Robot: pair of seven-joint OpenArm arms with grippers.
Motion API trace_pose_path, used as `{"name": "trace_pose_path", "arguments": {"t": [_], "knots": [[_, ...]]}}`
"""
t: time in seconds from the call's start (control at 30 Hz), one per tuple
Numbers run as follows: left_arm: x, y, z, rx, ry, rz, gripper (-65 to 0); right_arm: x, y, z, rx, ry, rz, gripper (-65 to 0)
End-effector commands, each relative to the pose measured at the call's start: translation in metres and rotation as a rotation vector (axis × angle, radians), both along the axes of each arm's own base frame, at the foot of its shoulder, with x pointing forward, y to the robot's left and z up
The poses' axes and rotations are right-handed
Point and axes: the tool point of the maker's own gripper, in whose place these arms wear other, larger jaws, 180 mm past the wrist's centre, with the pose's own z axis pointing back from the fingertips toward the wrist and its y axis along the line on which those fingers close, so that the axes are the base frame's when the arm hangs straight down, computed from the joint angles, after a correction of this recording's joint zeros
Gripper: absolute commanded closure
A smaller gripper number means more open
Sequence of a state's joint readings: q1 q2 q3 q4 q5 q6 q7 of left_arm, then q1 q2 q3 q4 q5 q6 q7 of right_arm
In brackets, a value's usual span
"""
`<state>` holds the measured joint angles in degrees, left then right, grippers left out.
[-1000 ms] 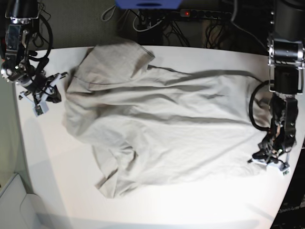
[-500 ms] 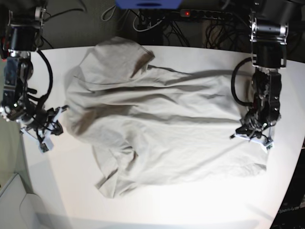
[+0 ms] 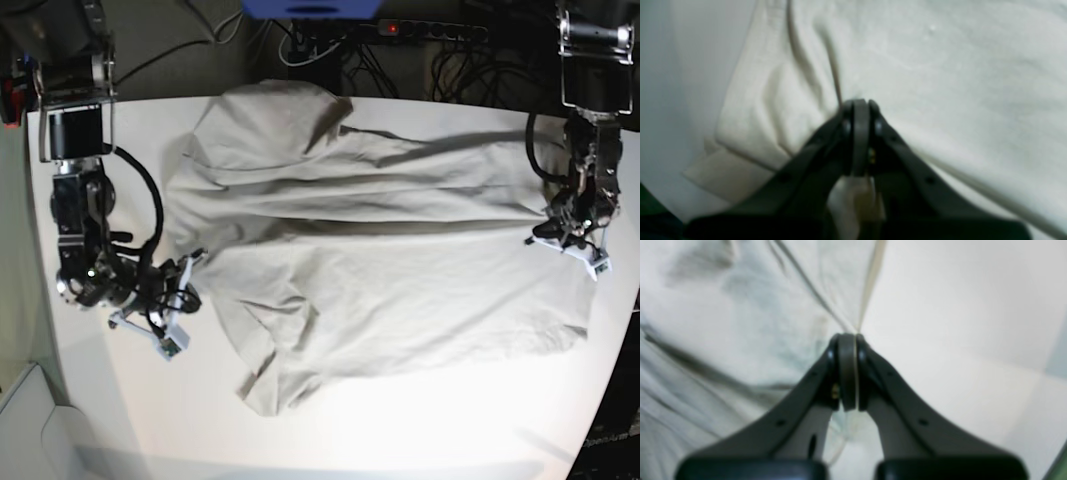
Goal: Layout the t-shirt on the table in an organized manner, then fold the t-shirt properly
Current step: 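Move the right gripper onto the shirt body and grasp the fabric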
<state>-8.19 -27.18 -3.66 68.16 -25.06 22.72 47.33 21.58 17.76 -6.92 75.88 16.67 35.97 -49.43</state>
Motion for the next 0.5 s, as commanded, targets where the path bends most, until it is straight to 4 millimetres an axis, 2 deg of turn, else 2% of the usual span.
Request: {"name": "trace_pose_path", "arguments": {"t": [0.0,0.1,0.2,0.3,0.47], "knots": [[0.009,0.009,0.015,0.022,-0.035,0.016,-0.5,0.017,0.01,0.024,0.022,-0.071,0.013,0.0],[0.011,0.007,0.017,0.022,-0.044,0.011,-0.5,0.019,0.037,0.027,0.051,-0.08,0.056,0.0],[0.013,0.004,0.017,0.015,-0.047,0.01,-0.5,0.023,0.074,0.035,0.11,-0.104,0.107,0.0],[0.014,0.003,0.017,0.01,-0.052,0.012,-0.5,0.03,0.094,0.028,0.182,-0.088,0.107,0.0],[0.012,0.008,0.017,0.02,-0.044,0.015,-0.5,0.056,0.093,0.01,0.277,-0.056,0.045,0.0]]}}
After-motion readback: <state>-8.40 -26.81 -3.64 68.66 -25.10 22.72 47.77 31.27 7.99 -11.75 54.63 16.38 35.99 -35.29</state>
